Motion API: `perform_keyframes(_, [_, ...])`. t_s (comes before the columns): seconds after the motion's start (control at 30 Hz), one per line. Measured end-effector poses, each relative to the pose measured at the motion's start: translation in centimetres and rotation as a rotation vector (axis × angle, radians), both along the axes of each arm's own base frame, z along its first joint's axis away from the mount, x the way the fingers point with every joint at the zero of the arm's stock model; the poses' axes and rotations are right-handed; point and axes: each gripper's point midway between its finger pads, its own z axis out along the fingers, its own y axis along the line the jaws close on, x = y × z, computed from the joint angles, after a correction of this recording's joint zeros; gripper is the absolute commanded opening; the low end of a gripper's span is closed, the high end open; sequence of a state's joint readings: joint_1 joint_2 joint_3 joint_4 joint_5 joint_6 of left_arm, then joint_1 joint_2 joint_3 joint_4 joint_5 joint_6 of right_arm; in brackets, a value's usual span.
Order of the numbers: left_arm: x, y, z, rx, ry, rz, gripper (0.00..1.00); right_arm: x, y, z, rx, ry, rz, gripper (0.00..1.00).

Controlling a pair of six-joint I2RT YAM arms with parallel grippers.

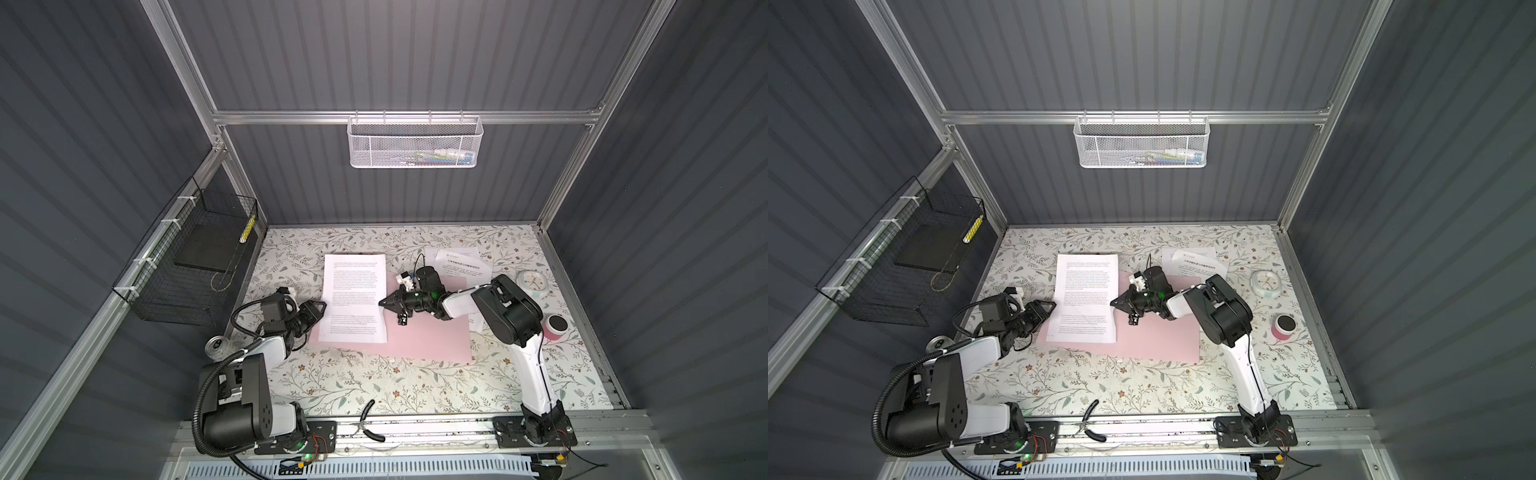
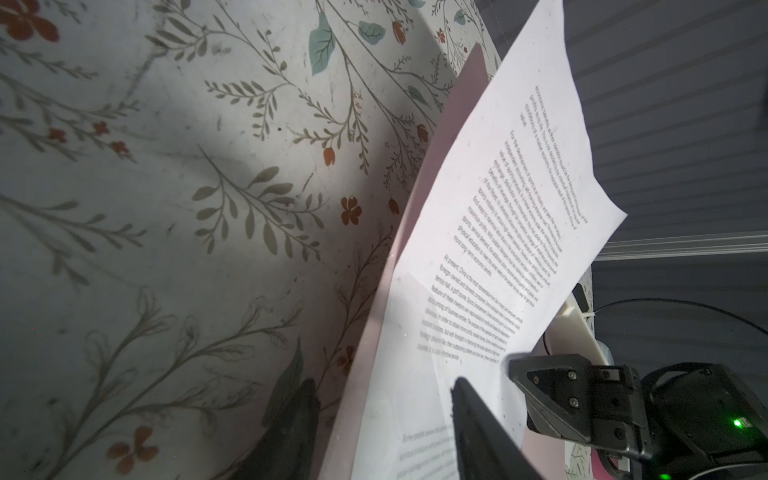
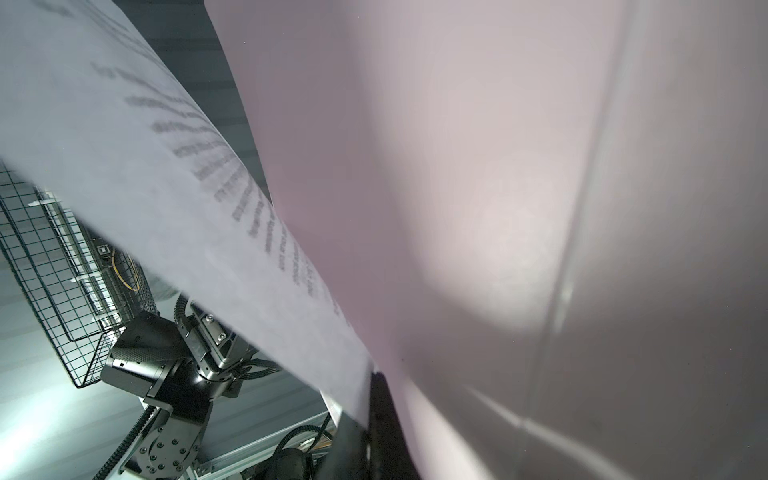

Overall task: Put the files into the folder
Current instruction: 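Hold the pink folder cover and papers raised upright with the right gripper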

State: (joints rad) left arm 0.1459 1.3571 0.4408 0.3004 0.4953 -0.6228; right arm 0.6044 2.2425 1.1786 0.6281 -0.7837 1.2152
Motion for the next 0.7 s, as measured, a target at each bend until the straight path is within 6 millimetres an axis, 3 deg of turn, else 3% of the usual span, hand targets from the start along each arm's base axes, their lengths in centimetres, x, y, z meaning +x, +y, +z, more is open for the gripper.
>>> perform_keyframes(0.4, [0.0, -0.1, -0.1, -0.005, 0.003, -0.004, 0.55, 0.0, 0.3, -0.4, -0.055, 0.041, 0.008, 0.0])
perform_keyframes(0.7, [0.1, 0.2, -0.2, -0.001, 0.005, 0.008, 0.55, -1.3, 1.5, -0.5, -0.067, 0.067, 0.015, 0.0])
